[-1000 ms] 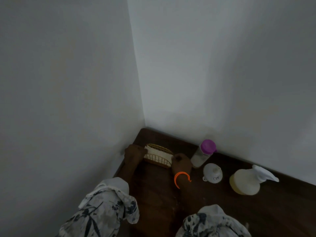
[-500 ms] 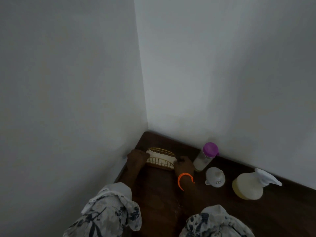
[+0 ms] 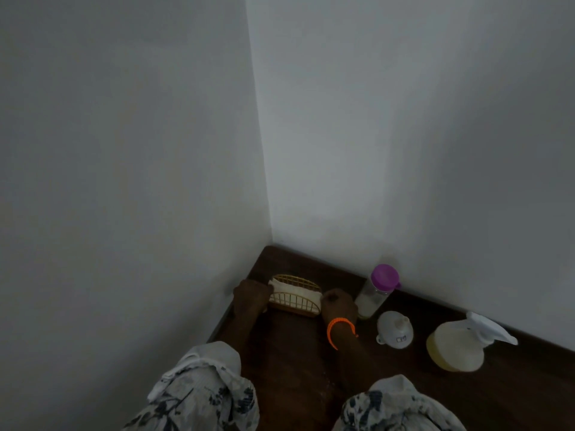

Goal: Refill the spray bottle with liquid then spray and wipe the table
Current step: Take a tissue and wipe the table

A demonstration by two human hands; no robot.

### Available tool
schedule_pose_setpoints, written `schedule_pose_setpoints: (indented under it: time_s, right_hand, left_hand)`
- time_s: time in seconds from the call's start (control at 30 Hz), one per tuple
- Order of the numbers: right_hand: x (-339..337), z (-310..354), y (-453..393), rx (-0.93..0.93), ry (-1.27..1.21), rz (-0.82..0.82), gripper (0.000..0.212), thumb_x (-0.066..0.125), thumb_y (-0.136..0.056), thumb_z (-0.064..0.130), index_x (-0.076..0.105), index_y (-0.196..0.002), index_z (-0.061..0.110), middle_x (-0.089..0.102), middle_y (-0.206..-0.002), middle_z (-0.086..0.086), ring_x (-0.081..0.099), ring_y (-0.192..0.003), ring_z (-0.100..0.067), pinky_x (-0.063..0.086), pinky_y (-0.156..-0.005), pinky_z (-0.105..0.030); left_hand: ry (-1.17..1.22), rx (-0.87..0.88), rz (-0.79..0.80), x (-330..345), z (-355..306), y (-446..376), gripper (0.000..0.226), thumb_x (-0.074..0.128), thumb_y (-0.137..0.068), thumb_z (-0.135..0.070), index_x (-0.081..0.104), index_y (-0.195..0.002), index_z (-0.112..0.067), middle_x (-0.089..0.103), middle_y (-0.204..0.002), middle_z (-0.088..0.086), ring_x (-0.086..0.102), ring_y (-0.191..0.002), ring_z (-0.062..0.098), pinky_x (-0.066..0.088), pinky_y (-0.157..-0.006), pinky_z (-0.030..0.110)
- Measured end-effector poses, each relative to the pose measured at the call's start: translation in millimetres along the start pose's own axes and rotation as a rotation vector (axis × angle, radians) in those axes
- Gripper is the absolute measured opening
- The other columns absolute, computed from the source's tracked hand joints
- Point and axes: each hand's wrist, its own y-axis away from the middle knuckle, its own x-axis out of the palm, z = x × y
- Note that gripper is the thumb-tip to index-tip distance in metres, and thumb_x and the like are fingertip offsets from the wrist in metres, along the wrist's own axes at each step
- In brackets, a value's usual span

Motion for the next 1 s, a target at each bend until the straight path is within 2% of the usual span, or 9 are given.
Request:
schedule_pose_setpoints:
  time_s: [0.07, 0.17, 0.23, 0.43, 0.53, 0.7, 0.8, 0.87, 1.0]
  right_hand:
    - [0, 1, 3, -0.013, -0.017, -0.006, 0.013, 0.061, -0.094, 0.013, 0.072, -0.099, 0.007, 0.069, -0.105, -0.011, 0.063, -0.103, -0.026, 0.050, -0.092, -0.035]
    - [-2, 7, 8, -0.043, -0.083, -0.025, 0.008, 0.061, -0.091, 0.007, 0.067, -0.089, 0.012, 0.066, -0.095, -0.007, 0.061, -0.097, -0.023, 0.046, -0.084, -0.029]
    - [-3, 11, 12, -0.062, -0.114, -0.029, 0.014, 0.060, -0.090, 0.004, 0.062, -0.083, 0.016, 0.060, -0.091, -0.002, 0.058, -0.093, -0.020, 0.041, -0.080, -0.026]
    - [-2, 12, 15, -0.055, -0.072, -0.065, 0.016, 0.066, -0.089, 0.006, 0.054, -0.088, 0.016, 0.058, -0.097, -0.004, 0.058, -0.095, -0.022, 0.041, -0.079, -0.027]
    - [-2, 6, 13, -0.086, 0.014, -0.063, 0.014, 0.072, -0.084, 0.007, 0.063, -0.092, 0.014, 0.059, -0.106, -0.008, 0.056, -0.091, -0.019, 0.042, -0.080, -0.025]
    - [-1, 2, 6, -0.136, 0.007, 0.021, 0.014, 0.075, -0.083, 0.011, 0.079, -0.094, 0.020, 0.070, -0.106, -0.008, 0.067, -0.097, -0.024, 0.045, -0.082, -0.022]
    - [-2, 0, 5, -0.115, 0.008, 0.034, 0.016, 0.076, -0.084, 0.020, 0.079, -0.100, 0.021, 0.071, -0.110, -0.007, 0.067, -0.099, -0.021, 0.049, -0.089, -0.027]
    - [-4, -1, 7, -0.102, 0.009, 0.036, 0.020, 0.075, -0.086, 0.026, 0.078, -0.105, 0.018, 0.074, -0.110, -0.005, 0.067, -0.102, -0.020, 0.052, -0.094, -0.034]
    - [-5, 0, 5, -0.028, -0.056, 0.061, 0.021, 0.077, -0.085, 0.024, 0.078, -0.103, 0.013, 0.076, -0.106, -0.004, 0.068, -0.099, -0.019, 0.052, -0.092, -0.032]
  left_hand:
    - [0.011, -0.014, -0.025, 0, 3, 2, 0.031, 0.073, -0.091, -0.032, 0.074, -0.102, -0.003, 0.076, -0.096, 0.014, 0.075, -0.084, 0.028, 0.063, -0.082, 0.043]
    - [-0.018, 0.008, -0.041, 1, 3, 5, 0.036, 0.067, -0.095, -0.036, 0.073, -0.105, -0.002, 0.076, -0.104, 0.015, 0.072, -0.097, 0.029, 0.056, -0.094, 0.041]
    - [0.013, -0.001, -0.034, 1, 2, 6, 0.037, 0.067, -0.095, -0.036, 0.074, -0.105, -0.001, 0.076, -0.104, 0.016, 0.072, -0.098, 0.029, 0.055, -0.096, 0.041]
    - [0.120, -0.065, 0.012, 2, 4, 2, 0.028, 0.074, -0.088, -0.033, 0.072, -0.093, -0.005, 0.077, -0.097, 0.015, 0.075, -0.087, 0.030, 0.062, -0.083, 0.045]
    - [0.137, -0.081, 0.016, 5, 10, -7, 0.024, 0.077, -0.087, -0.031, 0.072, -0.091, -0.007, 0.076, -0.096, 0.017, 0.076, -0.086, 0.032, 0.062, -0.082, 0.048]
    - [0.135, -0.062, 0.012, 4, 12, -6, 0.025, 0.076, -0.087, -0.030, 0.075, -0.095, -0.007, 0.077, -0.093, 0.014, 0.076, -0.083, 0.031, 0.063, -0.081, 0.047]
    - [0.122, -0.048, 0.026, 2, 11, -4, 0.018, 0.077, -0.087, -0.027, 0.073, -0.083, -0.010, 0.077, -0.093, 0.013, 0.076, -0.083, 0.029, 0.062, -0.082, 0.045]
    - [0.092, -0.018, 0.031, 0, 7, -1, 0.016, 0.078, -0.086, -0.026, 0.075, -0.085, -0.010, 0.077, -0.093, 0.012, 0.075, -0.083, 0.028, 0.062, -0.082, 0.041]
    - [0.093, -0.013, 0.052, -5, -1, 0, 0.012, 0.081, -0.084, -0.022, 0.074, -0.079, -0.013, 0.076, -0.083, 0.010, 0.075, -0.072, 0.029, 0.065, -0.070, 0.045]
